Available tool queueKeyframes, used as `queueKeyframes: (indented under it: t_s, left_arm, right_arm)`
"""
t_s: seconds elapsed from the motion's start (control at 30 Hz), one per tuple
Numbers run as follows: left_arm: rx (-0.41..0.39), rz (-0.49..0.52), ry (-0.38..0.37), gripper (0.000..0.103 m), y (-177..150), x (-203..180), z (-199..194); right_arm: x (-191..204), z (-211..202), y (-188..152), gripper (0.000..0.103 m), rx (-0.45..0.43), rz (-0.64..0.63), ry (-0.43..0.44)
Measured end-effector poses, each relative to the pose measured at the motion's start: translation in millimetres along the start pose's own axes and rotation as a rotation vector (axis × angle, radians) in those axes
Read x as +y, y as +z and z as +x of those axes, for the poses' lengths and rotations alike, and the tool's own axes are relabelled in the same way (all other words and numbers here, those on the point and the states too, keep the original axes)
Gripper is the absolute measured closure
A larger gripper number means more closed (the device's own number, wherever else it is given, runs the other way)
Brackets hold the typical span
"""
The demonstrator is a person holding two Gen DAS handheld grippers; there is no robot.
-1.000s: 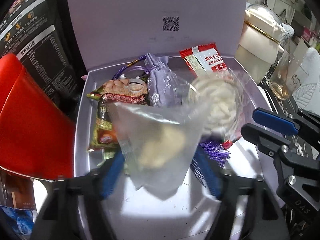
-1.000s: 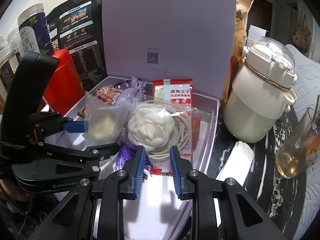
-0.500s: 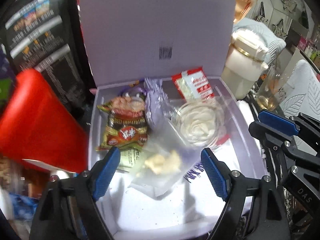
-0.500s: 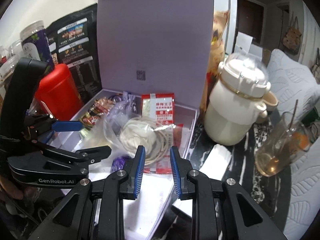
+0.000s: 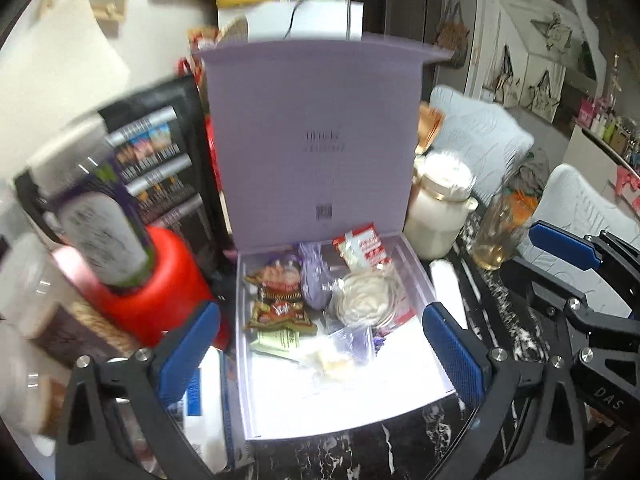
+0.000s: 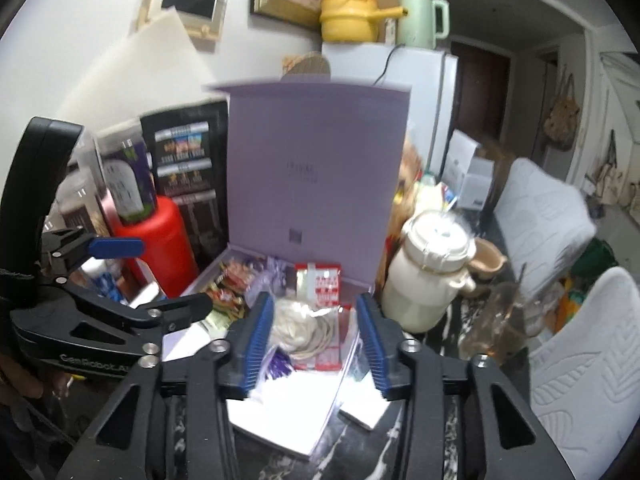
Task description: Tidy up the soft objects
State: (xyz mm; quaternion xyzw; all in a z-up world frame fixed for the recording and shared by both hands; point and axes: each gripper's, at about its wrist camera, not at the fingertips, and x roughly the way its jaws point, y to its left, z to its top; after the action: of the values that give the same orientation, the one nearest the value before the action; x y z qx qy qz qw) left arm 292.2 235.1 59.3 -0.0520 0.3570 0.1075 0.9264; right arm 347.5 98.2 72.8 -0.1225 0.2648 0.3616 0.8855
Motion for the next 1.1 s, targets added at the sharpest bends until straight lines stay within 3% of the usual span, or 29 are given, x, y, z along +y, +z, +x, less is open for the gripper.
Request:
queueKeyframes:
  t_s: [0.2, 0.33, 0.63, 1.1]
  left_arm:
    - [-0.094, 0.02, 0.008, 0.0, -1.8, -7.9, -46.9]
    - [-0.138, 0.035, 0.014, 0.0, -10.1, -12.3, -74.8]
    - [-0.212, 0.036, 0.019, 0.0, -42.5, -12.8, -130.4]
    - [-0.185, 0.034, 0.021, 0.0, -99.3, -18.1, -158.7]
  right_arm:
    - [6.4, -48.8, 4.5, 0.023, -0.081, 0.016, -0.031]
    - [14.0, -79.1, 0.9, 0.012, -0.12, 0.022, -0.056]
    - [32.6, -129.0, -18.5, 0.006, -0.142, 0.056, -0.079]
    - [63.0, -168.4, -73.6, 0.006, -0.108, 0.084, -0.168]
